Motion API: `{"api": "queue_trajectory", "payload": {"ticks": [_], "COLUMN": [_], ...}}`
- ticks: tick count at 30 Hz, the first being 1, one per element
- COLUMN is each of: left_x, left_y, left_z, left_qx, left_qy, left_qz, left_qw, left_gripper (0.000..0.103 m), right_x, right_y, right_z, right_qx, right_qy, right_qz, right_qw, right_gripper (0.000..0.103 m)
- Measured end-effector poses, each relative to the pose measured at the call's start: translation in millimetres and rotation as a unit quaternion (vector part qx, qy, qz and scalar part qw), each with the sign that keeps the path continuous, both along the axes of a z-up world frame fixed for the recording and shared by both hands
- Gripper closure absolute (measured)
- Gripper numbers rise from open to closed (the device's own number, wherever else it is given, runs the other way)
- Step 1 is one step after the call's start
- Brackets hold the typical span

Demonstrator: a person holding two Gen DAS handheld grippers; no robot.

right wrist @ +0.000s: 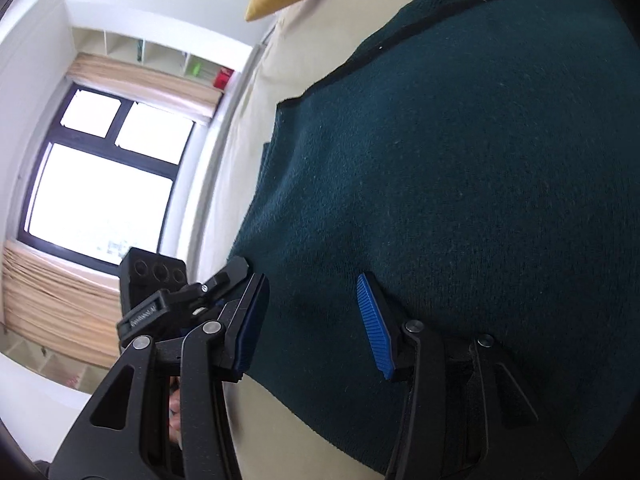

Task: Fold small clothes

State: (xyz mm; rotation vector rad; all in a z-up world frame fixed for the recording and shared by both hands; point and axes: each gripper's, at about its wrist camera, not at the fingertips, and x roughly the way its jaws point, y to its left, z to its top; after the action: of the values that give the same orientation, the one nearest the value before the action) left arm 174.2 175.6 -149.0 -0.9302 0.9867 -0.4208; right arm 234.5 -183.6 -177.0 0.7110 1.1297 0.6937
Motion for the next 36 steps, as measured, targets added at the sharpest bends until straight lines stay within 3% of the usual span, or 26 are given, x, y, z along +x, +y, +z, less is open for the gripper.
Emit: {"api": "queue_trajectory", "payload": {"ticks": [4, 9, 15, 19, 22, 24, 26, 29, 36], "left_x": [0.7, 7.8, 29.5, 44.8, 42.8, 33.5, 24.2, 8.1, -17.2], "left_y": [-3.9, -30.3, -133.9, -220.0, -245.3, -251.7, -253.5, -247.5, -202.7], "left_z": [8.7, 50.7, 101.3, 71.9, 40.8, 40.9, 53.8, 70.3, 76.7], "left_qx": [0.013, 0.052, 0.078, 0.079, 0.068, 0.052, 0.065, 0.057, 0.077], "left_qy": [0.005, -0.022, -0.078, -0.066, -0.039, -0.049, -0.075, -0.100, -0.113], "left_qz": [0.001, -0.017, -0.093, -0.147, -0.152, -0.167, -0.181, -0.198, -0.168], "left_qw": [0.9999, 0.9983, 0.9895, 0.9837, 0.9853, 0.9833, 0.9785, 0.9734, 0.9763], "left_gripper": [0.083, 0.084, 0.084, 0.083, 0.077, 0.074, 0.064, 0.063, 0.063], "right_x": [3.7, 8.8, 22.1, 30.1, 32.8, 34.5, 36.9, 40.0, 46.9], "right_y": [-6.6, -45.3, -121.8, -170.1, -190.9, -193.8, -191.2, -187.7, -165.8], "right_z": [-0.2, 7.3, 2.6, -9.9, -19.7, -20.9, -20.8, -17.8, -4.9], "right_qx": [0.028, 0.061, 0.120, 0.170, 0.198, 0.202, 0.196, 0.182, 0.099], "right_qy": [0.002, 0.000, 0.037, 0.054, 0.061, 0.058, 0.055, 0.056, 0.071], "right_qz": [-0.005, -0.032, -0.081, -0.125, -0.135, -0.127, -0.122, -0.124, -0.119], "right_qw": [1.000, 0.998, 0.989, 0.976, 0.969, 0.969, 0.971, 0.974, 0.985], "right_gripper": [0.058, 0.058, 0.057, 0.056, 0.057, 0.057, 0.057, 0.057, 0.057]}}
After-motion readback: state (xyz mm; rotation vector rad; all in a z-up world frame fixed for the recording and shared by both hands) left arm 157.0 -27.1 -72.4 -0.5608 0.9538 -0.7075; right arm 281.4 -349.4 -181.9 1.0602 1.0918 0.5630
